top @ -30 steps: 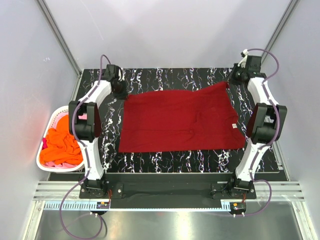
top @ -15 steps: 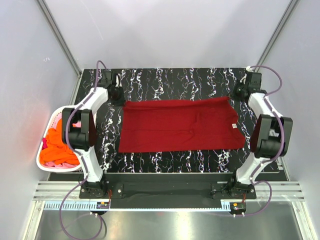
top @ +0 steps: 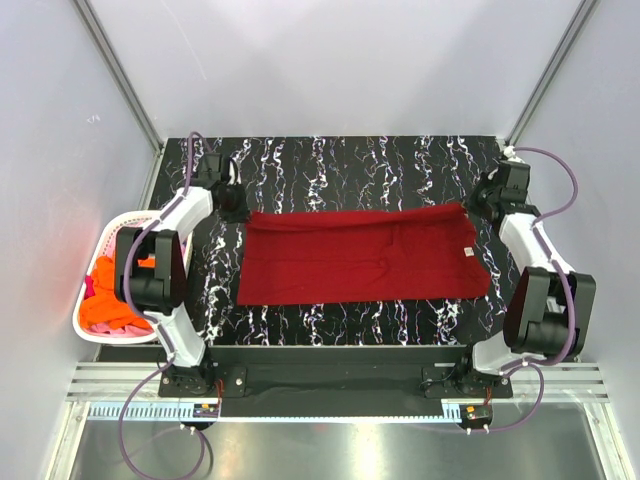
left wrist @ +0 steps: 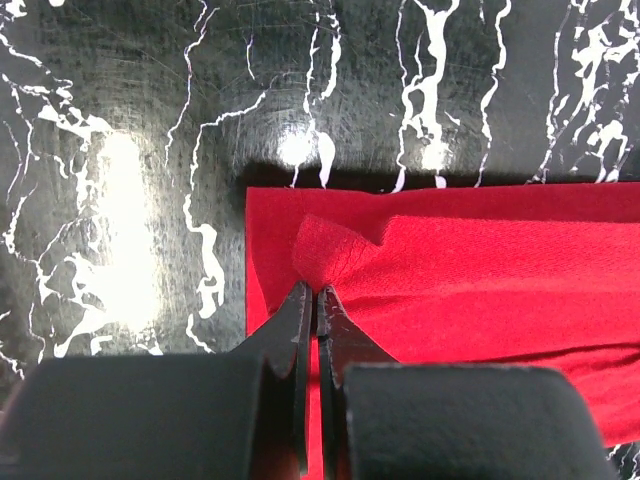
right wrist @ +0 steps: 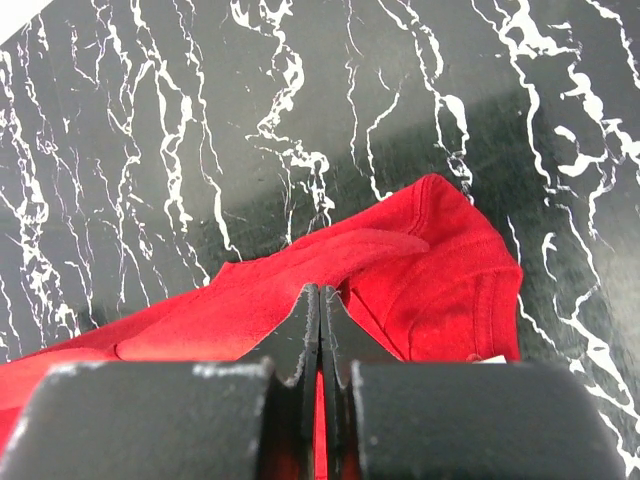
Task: Fold and stack the t-shirts
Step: Fold the tshirt
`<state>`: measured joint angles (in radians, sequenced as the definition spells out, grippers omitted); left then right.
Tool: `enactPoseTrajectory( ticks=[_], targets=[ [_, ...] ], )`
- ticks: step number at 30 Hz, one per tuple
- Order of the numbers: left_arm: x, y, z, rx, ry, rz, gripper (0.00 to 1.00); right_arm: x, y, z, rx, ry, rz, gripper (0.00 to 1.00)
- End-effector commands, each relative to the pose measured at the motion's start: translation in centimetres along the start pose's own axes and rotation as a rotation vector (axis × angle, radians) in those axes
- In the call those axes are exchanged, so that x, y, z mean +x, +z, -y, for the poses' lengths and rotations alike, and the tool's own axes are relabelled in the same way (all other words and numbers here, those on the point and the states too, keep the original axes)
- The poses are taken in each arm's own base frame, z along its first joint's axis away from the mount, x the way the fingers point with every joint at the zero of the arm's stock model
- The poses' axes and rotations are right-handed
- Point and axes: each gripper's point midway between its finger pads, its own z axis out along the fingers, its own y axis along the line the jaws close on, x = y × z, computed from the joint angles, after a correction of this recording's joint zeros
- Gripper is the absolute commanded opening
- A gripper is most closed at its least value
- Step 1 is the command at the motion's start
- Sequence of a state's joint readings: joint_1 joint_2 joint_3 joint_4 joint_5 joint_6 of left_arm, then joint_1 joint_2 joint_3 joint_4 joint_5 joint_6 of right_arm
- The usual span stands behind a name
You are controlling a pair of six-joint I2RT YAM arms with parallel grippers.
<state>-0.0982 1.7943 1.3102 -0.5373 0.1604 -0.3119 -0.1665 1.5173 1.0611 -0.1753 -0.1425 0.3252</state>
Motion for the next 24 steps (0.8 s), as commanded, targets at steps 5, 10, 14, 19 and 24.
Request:
enactPoseTrajectory(
  ticks=[5,10,14,19,24],
  targets=[
    [-1.8,-2.3,1.4,0.056,0.000,0.098,0.00,-1.6,-1.9,0.5,0.028,0.006,0.107,0.00],
    [0.0,-2.3,0.6,0.036,-0.027,0.074,0.00,0.9,-2.6,1.5,0.062,0.085,0.089,0.00],
    [2.0,-2.0,-0.2,0.007,-0.047,0.052,0.06,3.6,-2.9,3.0,0.116,0.138,0.050,0.00],
    [2.4,-2.9,-1.4,-0.079,-0.056,0.068,0.45,6.2,-3.8,3.4,0.132,0.234,-0.003,0.09],
    [2.0,-5.5,-0.9,-0.190,0.034,0.129,0.57,6.3,-7.0,2.8,0.142,0.265,-0.013,0.38]
  ],
)
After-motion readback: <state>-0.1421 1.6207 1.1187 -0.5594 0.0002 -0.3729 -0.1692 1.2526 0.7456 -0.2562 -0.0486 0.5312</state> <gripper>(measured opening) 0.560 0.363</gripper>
